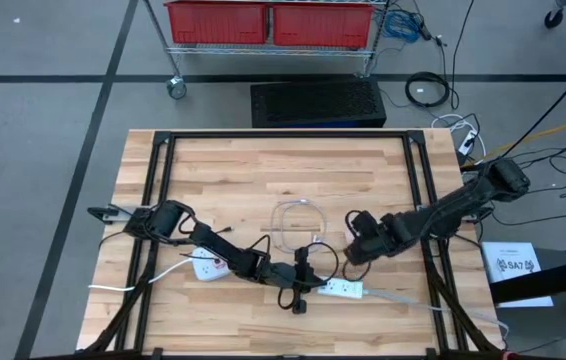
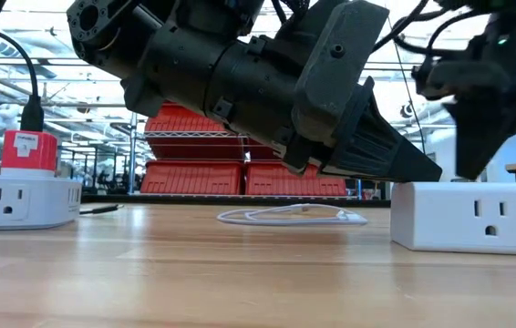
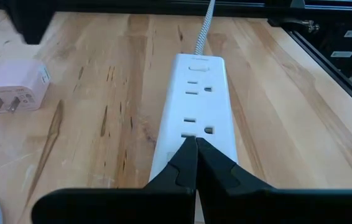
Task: Insert USB
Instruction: Insert the pink charger adapter into the right white outlet extension
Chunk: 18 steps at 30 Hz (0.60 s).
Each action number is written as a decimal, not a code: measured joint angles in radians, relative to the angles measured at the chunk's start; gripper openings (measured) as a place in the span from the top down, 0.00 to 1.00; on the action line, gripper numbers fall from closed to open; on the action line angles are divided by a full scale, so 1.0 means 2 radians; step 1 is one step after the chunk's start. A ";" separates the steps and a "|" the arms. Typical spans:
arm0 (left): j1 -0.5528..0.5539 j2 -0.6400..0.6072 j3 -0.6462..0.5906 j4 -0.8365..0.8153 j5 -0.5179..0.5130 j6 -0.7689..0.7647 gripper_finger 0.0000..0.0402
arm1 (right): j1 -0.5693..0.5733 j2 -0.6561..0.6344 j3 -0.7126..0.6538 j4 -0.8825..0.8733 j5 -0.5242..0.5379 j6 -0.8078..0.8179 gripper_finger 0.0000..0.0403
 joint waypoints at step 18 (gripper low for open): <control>0.001 0.000 0.000 0.000 0.010 0.014 0.99 | -0.056 0.004 0.000 0.020 -0.039 -0.414 0.61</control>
